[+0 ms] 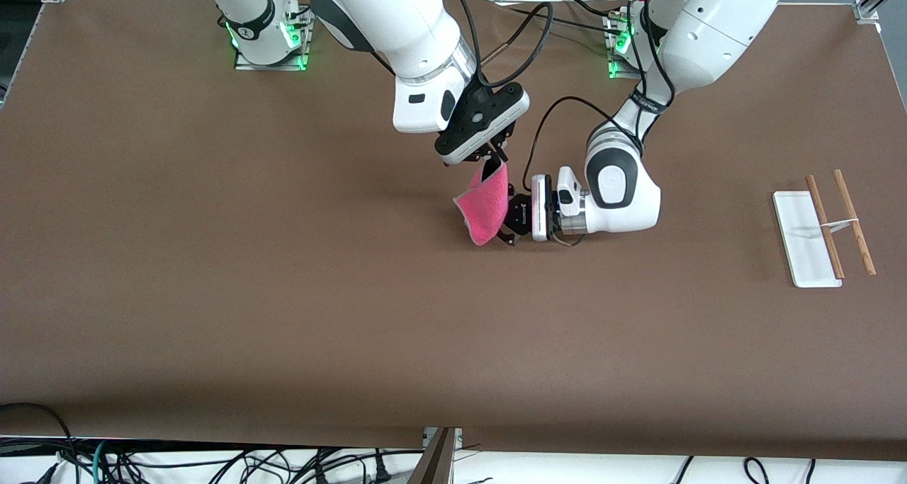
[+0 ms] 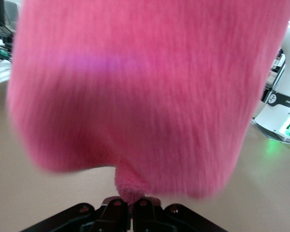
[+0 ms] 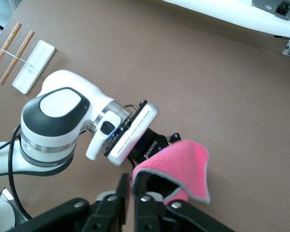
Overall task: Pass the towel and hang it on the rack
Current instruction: 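Carry the towel with the left gripper while the right gripper withdraws, then lower the towel over the rack rods with the left gripper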
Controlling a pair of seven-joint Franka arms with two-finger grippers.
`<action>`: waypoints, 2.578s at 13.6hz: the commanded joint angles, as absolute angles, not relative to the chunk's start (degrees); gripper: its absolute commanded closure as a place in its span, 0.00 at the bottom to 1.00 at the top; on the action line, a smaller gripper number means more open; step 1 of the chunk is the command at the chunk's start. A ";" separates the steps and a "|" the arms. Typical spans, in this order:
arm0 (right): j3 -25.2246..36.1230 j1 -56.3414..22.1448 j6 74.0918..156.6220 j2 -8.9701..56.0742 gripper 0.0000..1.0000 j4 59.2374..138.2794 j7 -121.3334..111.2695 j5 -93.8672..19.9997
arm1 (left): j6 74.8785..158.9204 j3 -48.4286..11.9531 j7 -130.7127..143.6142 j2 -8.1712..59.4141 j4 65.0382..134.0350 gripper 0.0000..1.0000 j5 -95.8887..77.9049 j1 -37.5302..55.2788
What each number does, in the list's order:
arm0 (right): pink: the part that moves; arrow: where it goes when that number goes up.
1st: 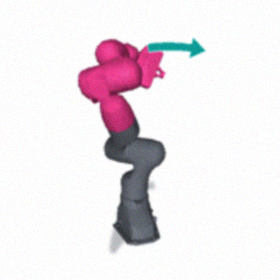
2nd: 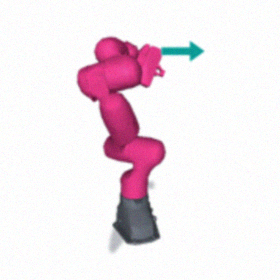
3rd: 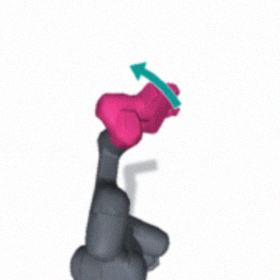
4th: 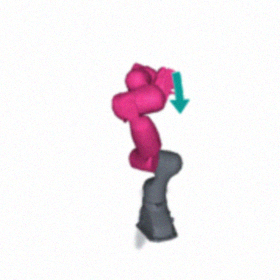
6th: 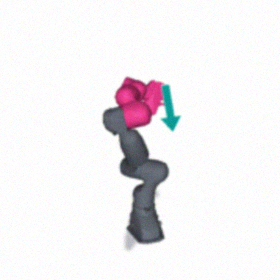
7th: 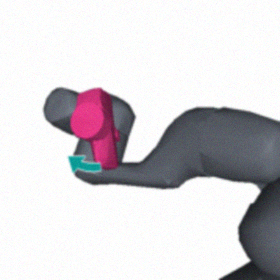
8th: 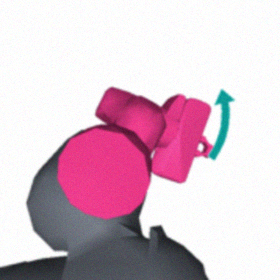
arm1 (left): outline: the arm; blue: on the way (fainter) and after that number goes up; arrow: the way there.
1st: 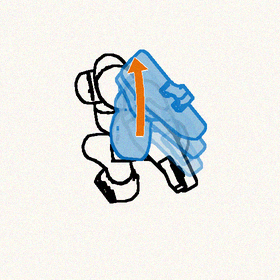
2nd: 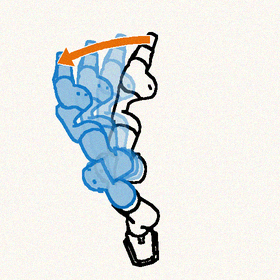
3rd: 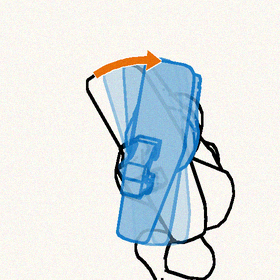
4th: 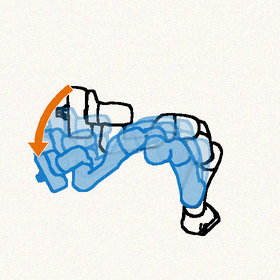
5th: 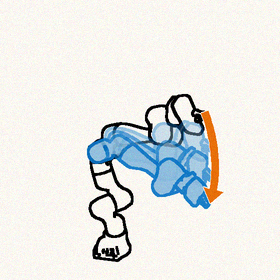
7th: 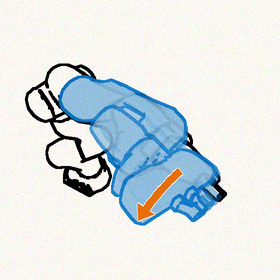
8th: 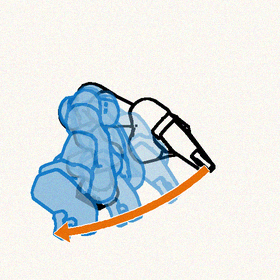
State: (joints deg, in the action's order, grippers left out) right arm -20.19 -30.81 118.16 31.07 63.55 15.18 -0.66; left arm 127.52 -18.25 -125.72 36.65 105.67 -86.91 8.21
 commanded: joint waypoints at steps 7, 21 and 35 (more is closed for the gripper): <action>-19.25 -29.97 117.33 30.06 0.00 63.46 14.77 -0.62 | 119.21 -17.23 -98.13 28.21 98.29 1.00 -52.70 0.54; -9.86 -15.13 98.09 21.72 0.00 66.86 14.68 0.61 | 83.08 -10.64 -80.60 28.83 71.56 1.00 -6.89 -5.80; -2.37 -1.59 83.32 6.59 0.00 80.24 5.03 6.33 | 77.34 2.37 -83.41 32.24 66.89 1.00 17.32 -13.95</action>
State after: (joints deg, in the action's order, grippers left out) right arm -1.93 -3.84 83.29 9.25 76.69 9.48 5.56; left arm 77.87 2.84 -82.52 30.14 67.71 16.42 -10.47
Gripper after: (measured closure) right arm 0.000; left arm 0.974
